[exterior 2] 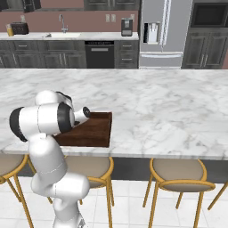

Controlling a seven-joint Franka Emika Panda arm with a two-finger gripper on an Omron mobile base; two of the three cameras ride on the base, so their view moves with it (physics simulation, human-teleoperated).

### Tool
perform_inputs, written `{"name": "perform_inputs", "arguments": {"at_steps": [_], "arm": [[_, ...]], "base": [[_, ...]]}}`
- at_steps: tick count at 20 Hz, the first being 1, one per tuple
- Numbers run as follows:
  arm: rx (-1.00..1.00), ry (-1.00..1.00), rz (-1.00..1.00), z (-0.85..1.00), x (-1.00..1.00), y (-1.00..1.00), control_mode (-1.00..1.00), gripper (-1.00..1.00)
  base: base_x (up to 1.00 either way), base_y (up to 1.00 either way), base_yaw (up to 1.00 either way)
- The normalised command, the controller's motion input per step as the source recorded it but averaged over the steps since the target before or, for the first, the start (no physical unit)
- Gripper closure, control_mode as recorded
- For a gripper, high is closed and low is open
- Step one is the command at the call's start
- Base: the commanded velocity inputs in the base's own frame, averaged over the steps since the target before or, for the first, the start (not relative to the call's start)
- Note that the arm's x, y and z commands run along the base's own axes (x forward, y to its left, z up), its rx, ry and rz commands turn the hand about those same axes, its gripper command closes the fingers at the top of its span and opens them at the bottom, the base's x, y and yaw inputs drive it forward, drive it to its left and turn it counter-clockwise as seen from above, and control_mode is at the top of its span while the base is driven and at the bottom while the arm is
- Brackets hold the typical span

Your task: There is a tray on the dining counter. Grab the cup, mug, and pitcher and place them on the tray. The pitcher may be placed next to the tray if it cannot fit the tray.

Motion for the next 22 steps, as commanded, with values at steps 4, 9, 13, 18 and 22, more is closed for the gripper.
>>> {"name": "perform_inputs", "arguments": {"at_steps": [4, 9, 13, 18, 22], "arm": [[0.00, 0.00, 0.03, 0.00, -0.18, 0.00, -1.00, -1.00], [0.00, -0.01, 0.00, 0.05, -0.26, 0.00, -1.00, -1.00], [0.00, -0.07, 0.00, 0.24, -0.05, -0.03, -1.00, -1.00], [0.00, -0.03, -0.01, 0.31, -0.01, -0.22, -1.00, -1.00], [0.00, 0.00, -0.03, 0.30, -0.22, -0.31, -1.00, -1.00]], "base": [[0.00, 0.00, 0.00], [0.00, 0.00, 0.00], [0.00, 0.00, 0.00], [0.00, 0.00, 0.00], [0.00, 0.00, 0.00]]}}
